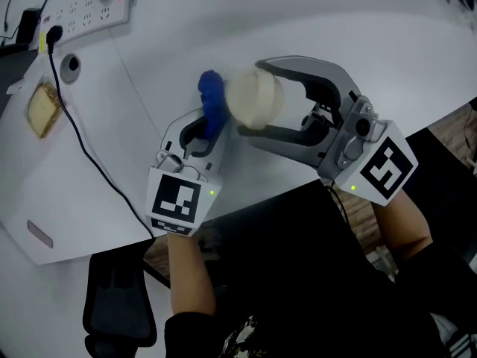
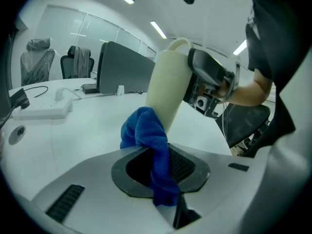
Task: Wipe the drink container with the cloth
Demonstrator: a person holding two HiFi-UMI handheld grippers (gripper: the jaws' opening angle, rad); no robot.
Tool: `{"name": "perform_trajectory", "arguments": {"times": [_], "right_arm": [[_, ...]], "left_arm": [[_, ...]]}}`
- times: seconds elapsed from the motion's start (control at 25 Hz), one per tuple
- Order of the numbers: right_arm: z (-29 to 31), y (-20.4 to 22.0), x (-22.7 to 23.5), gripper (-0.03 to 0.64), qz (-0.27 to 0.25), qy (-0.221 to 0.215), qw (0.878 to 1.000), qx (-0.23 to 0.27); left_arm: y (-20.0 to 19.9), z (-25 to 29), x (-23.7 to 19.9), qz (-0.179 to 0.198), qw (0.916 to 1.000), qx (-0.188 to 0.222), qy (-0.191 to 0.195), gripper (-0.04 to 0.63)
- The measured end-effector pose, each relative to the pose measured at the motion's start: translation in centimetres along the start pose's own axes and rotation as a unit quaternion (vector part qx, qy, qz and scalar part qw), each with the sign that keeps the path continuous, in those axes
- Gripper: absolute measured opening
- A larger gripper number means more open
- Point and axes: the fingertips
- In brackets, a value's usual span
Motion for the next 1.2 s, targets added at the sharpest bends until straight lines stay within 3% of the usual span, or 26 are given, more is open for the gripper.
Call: {"name": "perform_trajectory", "arguments": {"times": [0.16, 0.28, 0.52, 0.64, 0.76, 0.84, 0.92, 1.04, 1.2], "right_arm": [[0.7, 0.1, 0.3, 0.262, -0.022, -0.109, 0.994, -0.018], [1.1, -0.3, 0.3, 0.262, -0.032, -0.129, 0.991, -0.015], [0.8, 0.1, 0.1, 0.264, -0.045, -0.087, 0.995, -0.026], [0.2, -0.8, 0.0, 0.264, -0.027, -0.052, 0.998, -0.011], [0.4, -1.4, 0.0, 0.264, 0.0, -0.021, 1.0, 0.013], [0.7, -1.4, 0.2, 0.264, 0.006, 0.003, 1.0, 0.017], [0.9, -1.5, 0.6, 0.264, 0.006, 0.036, 0.999, 0.017], [0.9, -1.6, 0.4, 0.262, 0.006, 0.079, 0.997, 0.02], [0.7, -1.8, 0.5, 0.262, 0.026, 0.122, 0.992, 0.023]], "left_arm": [[0.8, 1.3, 2.0, 0.0, 0.9995, -0.019, 0.024, 0.063], [1.1, 2.0, 3.5, 0.014, 0.9986, -0.025, 0.044, 0.064], [0.8, 1.7, 4.1, 0.006, 0.9986, -0.011, 0.051, 0.066], [1.3, 0.3, 4.1, -0.009, 0.9987, 0.0, 0.049, 0.066], [1.3, -2.0, 2.3, -0.076, 0.9963, 0.032, 0.023, 0.066], [0.3, -4.5, 0.3, -0.104, 0.9918, 0.071, -0.022, 0.066], [-1.8, -7.2, -1.4, -0.083, 0.9865, 0.123, -0.07, 0.066], [-5.9, -10.2, -2.1, -0.009, 0.9739, 0.196, -0.113, 0.066], [-10.6, -10.3, -1.2, 0.068, 0.9623, 0.24, -0.107, 0.066]]}}
Point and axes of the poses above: the fingertips, and each gripper's own axes: z forward along the fingers, x to its right, y out of its underside, and after that the axes turned 6 degrees about -x, right-handed
